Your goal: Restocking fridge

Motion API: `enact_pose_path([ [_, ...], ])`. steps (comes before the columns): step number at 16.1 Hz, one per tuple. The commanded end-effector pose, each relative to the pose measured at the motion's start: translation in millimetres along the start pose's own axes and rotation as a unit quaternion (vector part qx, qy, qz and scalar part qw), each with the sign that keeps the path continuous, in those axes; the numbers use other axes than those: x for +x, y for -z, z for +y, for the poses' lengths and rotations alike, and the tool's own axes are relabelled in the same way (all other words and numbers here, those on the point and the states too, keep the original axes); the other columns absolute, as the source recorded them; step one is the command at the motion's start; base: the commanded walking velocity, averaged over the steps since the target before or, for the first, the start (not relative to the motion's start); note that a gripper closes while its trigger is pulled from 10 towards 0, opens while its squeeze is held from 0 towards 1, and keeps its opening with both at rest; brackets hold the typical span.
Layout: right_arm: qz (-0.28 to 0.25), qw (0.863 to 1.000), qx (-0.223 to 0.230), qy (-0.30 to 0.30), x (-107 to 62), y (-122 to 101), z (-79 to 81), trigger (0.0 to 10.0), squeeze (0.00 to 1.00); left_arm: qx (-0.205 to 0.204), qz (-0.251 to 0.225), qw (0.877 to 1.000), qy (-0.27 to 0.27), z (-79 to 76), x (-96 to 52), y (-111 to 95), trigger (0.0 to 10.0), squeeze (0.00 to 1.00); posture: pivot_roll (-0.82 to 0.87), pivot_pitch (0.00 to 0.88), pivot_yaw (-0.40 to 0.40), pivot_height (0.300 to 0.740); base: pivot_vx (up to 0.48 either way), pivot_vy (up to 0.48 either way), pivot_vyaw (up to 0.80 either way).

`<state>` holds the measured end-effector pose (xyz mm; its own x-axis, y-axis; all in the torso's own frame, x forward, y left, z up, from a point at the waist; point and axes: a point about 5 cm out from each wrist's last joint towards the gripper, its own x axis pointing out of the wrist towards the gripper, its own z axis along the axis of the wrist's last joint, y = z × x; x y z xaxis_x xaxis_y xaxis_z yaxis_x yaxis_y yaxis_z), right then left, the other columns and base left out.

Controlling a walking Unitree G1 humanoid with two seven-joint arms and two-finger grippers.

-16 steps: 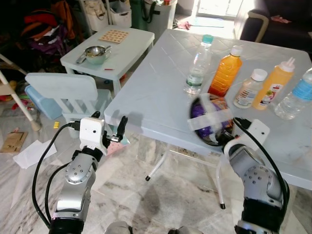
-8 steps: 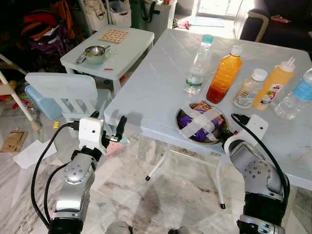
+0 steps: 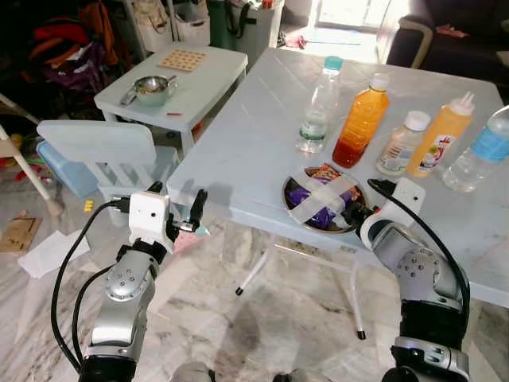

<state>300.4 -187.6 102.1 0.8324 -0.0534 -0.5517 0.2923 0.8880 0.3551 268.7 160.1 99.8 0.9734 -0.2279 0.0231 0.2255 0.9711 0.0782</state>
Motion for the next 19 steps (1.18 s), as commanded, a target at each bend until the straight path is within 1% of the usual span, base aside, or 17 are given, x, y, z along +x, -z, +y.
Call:
enact_pose_path([
  [1,0.059,0.998,-0.011,-0.017,5.5,21,5.8,0.0,0.0,0.005,0.001,1.0,0.001,-0.1,-0.4,-1,10.0,0.0,0.07,0.026,-0.011,0.74,0.0,0.0,0.0],
  [4,0.089,0.996,-0.013,-0.022,6.1,32,2.7,0.0,0.0,0.004,0.003,1.0,0.001,0.3,-1.3,0,10.0,0.0,0.08,0.029,-0.013,0.74,0.0,0.0,0.0],
  [6,0.095,0.995,-0.013,-0.026,5.7,36,2.3,0.0,0.0,0.004,0.003,1.0,0.001,0.1,-1.5,0,10.0,0.0,0.07,0.031,-0.013,0.74,0.0,0.0,0.0],
  [8,0.099,0.995,-0.009,-0.028,6.0,38,1.5,0.0,0.0,0.003,0.004,1.0,0.001,-0.3,-1.4,1,10.0,0.0,0.07,0.031,-0.013,0.74,0.0,0.0,0.0],
  [12,0.095,0.995,-0.011,-0.022,5.7,41,-5.2,0.0,0.0,0.003,0.005,1.0,0.002,-0.5,-2.0,1,10.0,0.0,0.07,0.03,-0.015,0.74,0.0,0.0,0.0],
  [14,0.087,0.996,-0.026,-0.022,6.4,40,-6.5,0.0,0.0,0.003,0.005,1.0,0.001,-0.4,-2.3,2,10.0,0.0,0.07,0.029,-0.016,0.74,0.0,0.0,0.0],
  [17,0.06,0.996,-0.066,-0.03,7.7,33,-3.9,0.0,0.0,0.003,0.007,1.0,0.0,-0.2,-2.4,3,10.0,0.0,0.08,0.022,-0.015,0.74,0.0,0.0,0.0],
  [18,0.044,0.995,-0.09,-0.028,8.2,29,-4.0,0.0,0.0,0.004,0.007,1.0,0.0,0.1,-1.6,3,10.0,0.0,0.07,0.019,-0.013,0.74,0.0,0.0,0.0],
  [19,0.028,0.993,-0.105,-0.033,8.5,26,-3.1,0.0,0.0,0.003,0.008,1.0,-0.001,0.6,-0.1,3,10.0,0.0,0.07,0.015,-0.008,0.74,0.0,0.0,0.0],
])
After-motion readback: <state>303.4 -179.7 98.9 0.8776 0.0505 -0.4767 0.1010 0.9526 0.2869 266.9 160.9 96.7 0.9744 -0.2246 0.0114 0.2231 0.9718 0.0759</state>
